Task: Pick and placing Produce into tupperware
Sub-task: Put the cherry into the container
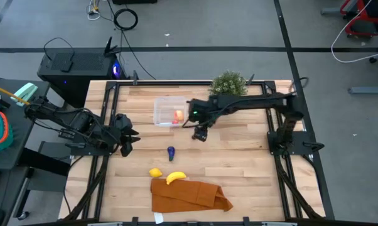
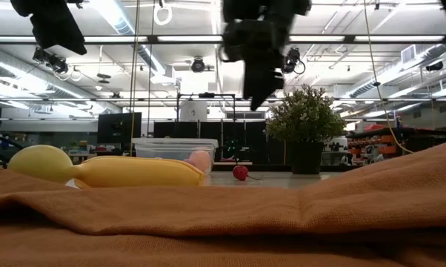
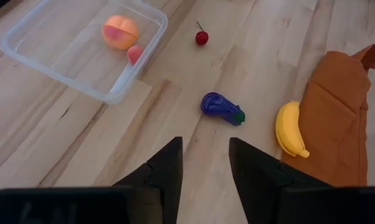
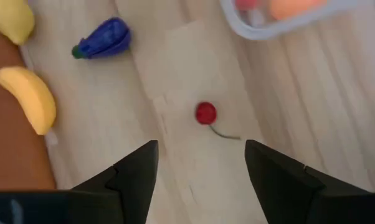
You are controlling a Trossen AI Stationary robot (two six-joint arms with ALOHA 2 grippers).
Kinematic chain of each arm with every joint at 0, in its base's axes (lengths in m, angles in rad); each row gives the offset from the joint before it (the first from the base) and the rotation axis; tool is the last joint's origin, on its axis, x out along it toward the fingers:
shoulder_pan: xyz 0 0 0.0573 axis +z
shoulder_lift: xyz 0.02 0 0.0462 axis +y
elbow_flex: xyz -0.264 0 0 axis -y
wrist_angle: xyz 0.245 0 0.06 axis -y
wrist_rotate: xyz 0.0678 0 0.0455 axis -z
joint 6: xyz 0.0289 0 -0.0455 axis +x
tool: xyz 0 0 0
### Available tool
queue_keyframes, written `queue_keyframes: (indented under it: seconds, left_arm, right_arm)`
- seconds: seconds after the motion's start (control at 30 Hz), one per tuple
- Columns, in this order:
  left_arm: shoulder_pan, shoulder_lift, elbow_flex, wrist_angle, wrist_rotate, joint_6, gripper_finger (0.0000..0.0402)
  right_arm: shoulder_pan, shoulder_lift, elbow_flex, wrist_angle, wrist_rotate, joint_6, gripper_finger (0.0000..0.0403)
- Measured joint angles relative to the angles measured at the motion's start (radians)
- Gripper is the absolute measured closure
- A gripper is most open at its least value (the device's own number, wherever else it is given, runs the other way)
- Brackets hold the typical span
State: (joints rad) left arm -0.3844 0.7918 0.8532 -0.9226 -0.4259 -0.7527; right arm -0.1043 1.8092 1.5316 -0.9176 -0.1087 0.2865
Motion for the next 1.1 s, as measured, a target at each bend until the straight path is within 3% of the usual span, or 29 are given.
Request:
queue_keyframes:
  seconds: [0.17,0.3,0.8,1.1]
  left_arm:
    - [0.002,0.000,0.000,0.000,0.000,0.005,0.0260]
    - [0.002,0.000,0.000,0.001,0.000,0.004,0.0264]
    - [0.002,0.000,0.000,0.004,0.000,-0.030,0.0269]
    - [0.002,0.000,0.000,0.005,0.000,-0.047,0.0267]
  right_arm:
    - [0.022,-0.115,-0.199,0.045,-0.005,-0.014,0.0162]
    - [0.042,-0.123,-0.253,0.045,-0.004,-0.057,0.0159]
    - [0.033,0.115,-0.121,0.087,-0.005,-0.286,0.0158]
    - [0.032,0.175,-0.115,0.112,0.019,-0.365,0.0158]
